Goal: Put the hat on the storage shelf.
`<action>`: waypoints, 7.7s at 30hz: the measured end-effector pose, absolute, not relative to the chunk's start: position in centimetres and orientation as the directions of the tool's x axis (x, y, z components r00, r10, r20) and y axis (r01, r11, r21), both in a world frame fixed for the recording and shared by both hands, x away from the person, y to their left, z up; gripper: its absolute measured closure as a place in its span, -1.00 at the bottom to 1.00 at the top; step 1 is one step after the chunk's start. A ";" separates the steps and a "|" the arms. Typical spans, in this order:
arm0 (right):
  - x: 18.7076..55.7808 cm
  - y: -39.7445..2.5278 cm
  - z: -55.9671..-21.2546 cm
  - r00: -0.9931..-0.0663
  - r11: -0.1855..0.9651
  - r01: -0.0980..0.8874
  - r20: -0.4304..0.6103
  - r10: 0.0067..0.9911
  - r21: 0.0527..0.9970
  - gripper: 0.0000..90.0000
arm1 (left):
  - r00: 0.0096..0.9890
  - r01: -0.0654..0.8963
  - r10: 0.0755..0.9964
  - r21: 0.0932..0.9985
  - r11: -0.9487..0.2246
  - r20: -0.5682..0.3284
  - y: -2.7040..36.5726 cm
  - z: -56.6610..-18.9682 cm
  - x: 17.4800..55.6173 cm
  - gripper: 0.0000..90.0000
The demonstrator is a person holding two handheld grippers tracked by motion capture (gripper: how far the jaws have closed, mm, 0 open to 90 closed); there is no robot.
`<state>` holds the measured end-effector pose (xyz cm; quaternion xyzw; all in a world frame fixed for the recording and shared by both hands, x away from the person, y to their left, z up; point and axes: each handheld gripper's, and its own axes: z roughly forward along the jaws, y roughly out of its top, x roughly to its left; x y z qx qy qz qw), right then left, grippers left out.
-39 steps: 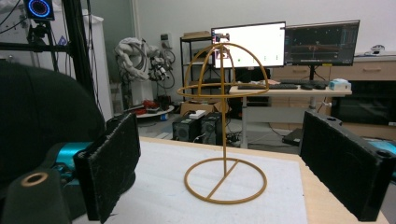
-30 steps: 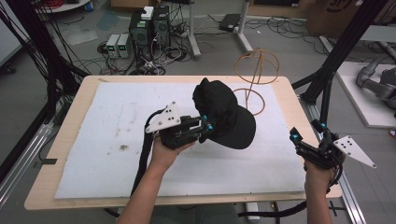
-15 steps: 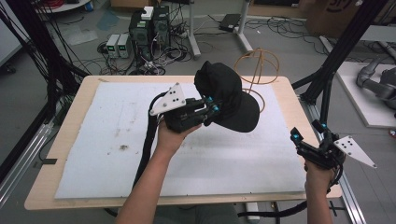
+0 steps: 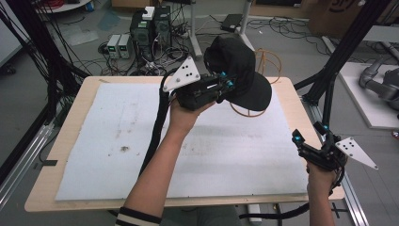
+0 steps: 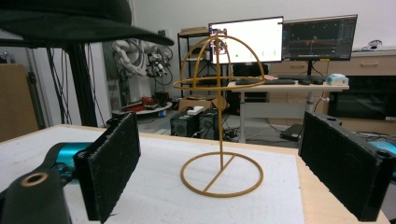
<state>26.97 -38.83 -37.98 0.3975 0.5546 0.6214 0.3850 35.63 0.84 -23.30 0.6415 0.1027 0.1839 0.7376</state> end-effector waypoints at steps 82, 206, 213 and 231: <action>27.6 -39.8 -38.9 -0.383 -0.132 -0.021 0.114 0.917 0.991 -0.72 | 0.823 0.027 0.568 1.000 -0.006 -0.019 -13.3 -25.7 51.8 0.87; 28.1 -34.4 -39.3 -0.450 -0.079 0.002 0.071 0.890 0.997 -0.73 | 0.391 -0.045 0.920 0.999 -0.017 0.033 23.8 -35.8 28.8 -0.54; 28.1 -34.2 -39.3 -0.450 -0.075 -0.002 0.066 0.891 0.997 -0.73 | 0.368 -0.039 0.929 0.999 -0.019 0.032 24.4 -37.3 28.0 -0.54; 28.4 -34.2 -39.8 -0.446 -0.077 0.007 0.072 0.892 0.997 -0.73 | 0.332 -0.034 0.943 0.999 0.000 0.012 25.4 -40.2 26.6 -0.56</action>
